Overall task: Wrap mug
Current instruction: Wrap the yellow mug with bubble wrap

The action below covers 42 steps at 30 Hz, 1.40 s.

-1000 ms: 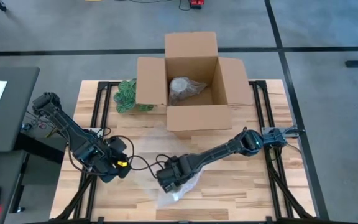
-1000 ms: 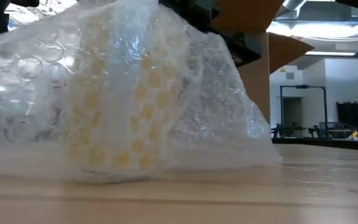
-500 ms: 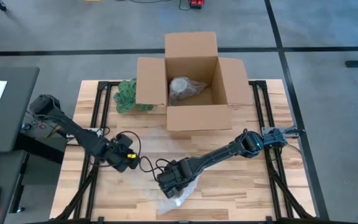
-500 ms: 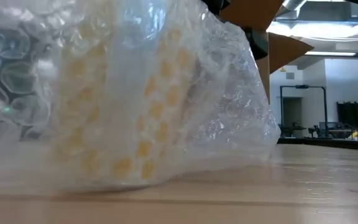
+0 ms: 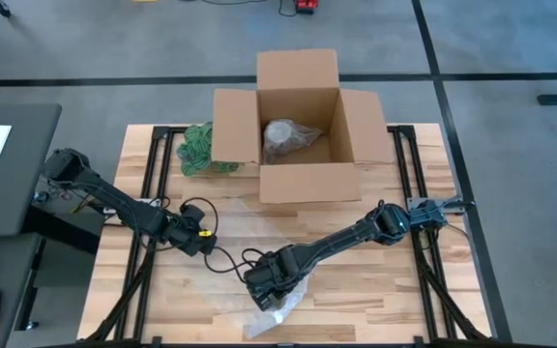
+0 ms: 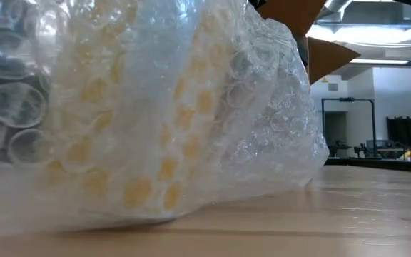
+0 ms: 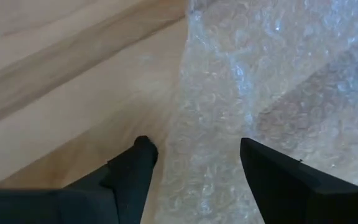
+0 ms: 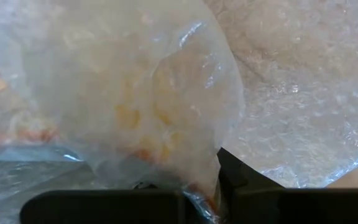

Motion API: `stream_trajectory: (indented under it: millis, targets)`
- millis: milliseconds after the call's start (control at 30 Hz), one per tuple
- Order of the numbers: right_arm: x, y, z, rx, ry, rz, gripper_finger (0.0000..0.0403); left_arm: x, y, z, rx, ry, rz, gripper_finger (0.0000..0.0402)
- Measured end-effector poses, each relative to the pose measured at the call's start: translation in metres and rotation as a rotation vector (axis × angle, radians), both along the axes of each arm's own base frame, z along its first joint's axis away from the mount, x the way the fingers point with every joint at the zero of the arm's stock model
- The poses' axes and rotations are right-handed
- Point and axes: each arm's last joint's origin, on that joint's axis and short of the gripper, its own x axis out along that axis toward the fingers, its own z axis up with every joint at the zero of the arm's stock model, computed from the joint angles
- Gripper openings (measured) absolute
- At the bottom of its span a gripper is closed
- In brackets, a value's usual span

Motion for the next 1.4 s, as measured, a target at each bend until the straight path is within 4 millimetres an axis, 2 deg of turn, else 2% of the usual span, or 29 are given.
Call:
stream_trajectory:
  millis: [133, 333, 400, 533, 733, 867, 967, 1167, 1400]
  targets:
    - [0.000, 0.000, 0.000, 0.000, 0.010, -0.051, 0.0011, 0.003, -0.001, 0.000, -0.003, -0.018, -0.046, 0.0176]
    - [0.003, -0.008, 0.000, -0.016, 0.011, -0.108, 0.0011, 0.010, -0.006, 0.000, -0.037, -0.069, -0.101, 0.0031]
    - [0.004, -0.011, 0.000, -0.023, 0.009, -0.115, 0.0011, 0.011, -0.006, 0.000, -0.037, -0.064, -0.112, 0.0010]
    - [0.008, -0.022, 0.000, -0.031, 0.005, -0.127, 0.0011, 0.015, -0.009, 0.017, -0.002, -0.038, -0.175, 0.0002]
    - [0.013, -0.035, 0.000, -0.057, -0.007, -0.158, 0.0011, 0.028, -0.012, 0.077, 0.160, -0.086, -0.256, 0.0000]
    - [0.014, -0.030, 0.001, -0.085, -0.048, -0.157, 0.0012, 0.038, -0.015, 0.119, 0.249, -0.138, -0.328, 0.0000]
    - [0.013, -0.027, 0.001, -0.099, -0.055, -0.153, 0.0021, 0.044, -0.017, 0.143, 0.283, -0.199, -0.365, 0.0000]
    - [0.014, -0.036, -0.002, -0.123, -0.046, -0.109, 0.0079, 0.048, -0.018, 0.164, 0.331, -0.241, -0.411, 0.0000]
    - [0.010, -0.047, 0.017, -0.168, -0.073, -0.057, 0.0187, 0.048, -0.019, 0.167, 0.328, -0.252, -0.416, 0.0000]
